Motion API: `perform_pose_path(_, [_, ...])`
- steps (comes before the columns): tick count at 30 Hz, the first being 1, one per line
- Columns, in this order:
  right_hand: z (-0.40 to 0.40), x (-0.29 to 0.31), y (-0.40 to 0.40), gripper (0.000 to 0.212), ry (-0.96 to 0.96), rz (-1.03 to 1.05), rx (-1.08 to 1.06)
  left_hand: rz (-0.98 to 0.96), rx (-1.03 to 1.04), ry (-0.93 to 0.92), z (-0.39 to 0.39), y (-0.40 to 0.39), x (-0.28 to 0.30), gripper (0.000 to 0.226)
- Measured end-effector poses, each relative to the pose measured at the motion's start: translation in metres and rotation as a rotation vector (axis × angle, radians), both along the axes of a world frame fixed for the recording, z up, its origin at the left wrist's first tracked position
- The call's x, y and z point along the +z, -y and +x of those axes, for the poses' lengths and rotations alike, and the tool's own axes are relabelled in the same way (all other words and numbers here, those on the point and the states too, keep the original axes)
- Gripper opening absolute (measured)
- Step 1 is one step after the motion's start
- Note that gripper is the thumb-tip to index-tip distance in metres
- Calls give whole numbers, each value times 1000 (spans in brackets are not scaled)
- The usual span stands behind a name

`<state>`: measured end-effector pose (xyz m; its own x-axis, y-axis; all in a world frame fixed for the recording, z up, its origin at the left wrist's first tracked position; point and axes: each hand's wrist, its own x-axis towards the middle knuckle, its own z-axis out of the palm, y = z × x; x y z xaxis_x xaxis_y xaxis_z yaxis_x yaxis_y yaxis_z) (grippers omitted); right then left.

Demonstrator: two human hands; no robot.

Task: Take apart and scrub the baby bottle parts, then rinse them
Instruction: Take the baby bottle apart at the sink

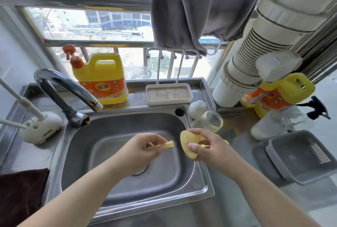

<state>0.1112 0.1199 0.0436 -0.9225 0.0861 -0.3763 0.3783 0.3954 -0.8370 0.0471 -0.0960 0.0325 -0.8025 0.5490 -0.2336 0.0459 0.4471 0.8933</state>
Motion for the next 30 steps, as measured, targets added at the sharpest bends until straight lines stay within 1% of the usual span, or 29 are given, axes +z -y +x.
perform_pose_path(2, [18, -6, -20, 43, 49, 91, -31, -63, -22, 18, 5, -12, -16, 21])
perform_pose_path(5, [49, -15, -50, 38, 102, 164, -119, -148, -111, -24, 19, -37, -41, 31])
perform_pose_path(7, [68, -23, -67, 37, 115, 181, -211, -173, -133, -64, 29, -59, -55, 26])
perform_pose_path(10, [89, -29, -85, 38, 80, 180, -337, -172, -163, -121, 43, -98, -70, 13])
perform_pose_path(13, [101, -36, -95, 37, 48, 181, -380, -172, -199, -255, 55, -135, -84, 14])
perform_pose_path(17, [108, -51, -96, 45, 119, 258, -308, -212, -161, -377, 62, -159, -113, 12])
perform_pose_path(19, [107, -59, -94, 50, 171, 332, -231, -219, -141, -430, 62, -160, -126, 20])
perform_pose_path(22, [102, -72, -90, 54, 208, 589, 22, -297, -90, -440, 60, -156, -132, 28])
perform_pose_path(24, [100, -79, -85, 52, 169, 736, 160, -333, -4, -405, 64, -152, -129, 31])
perform_pose_path(25, [99, -84, -83, 51, 151, 772, 202, -337, 35, -384, 67, -151, -128, 30])
perform_pose_path(27, [97, -92, -80, 52, 87, 820, 238, -313, 95, -350, 70, -150, -128, 21])
perform_pose_path(30, [92, -103, -77, 60, -7, 878, 276, -242, 64, -316, 68, -152, -132, 7])
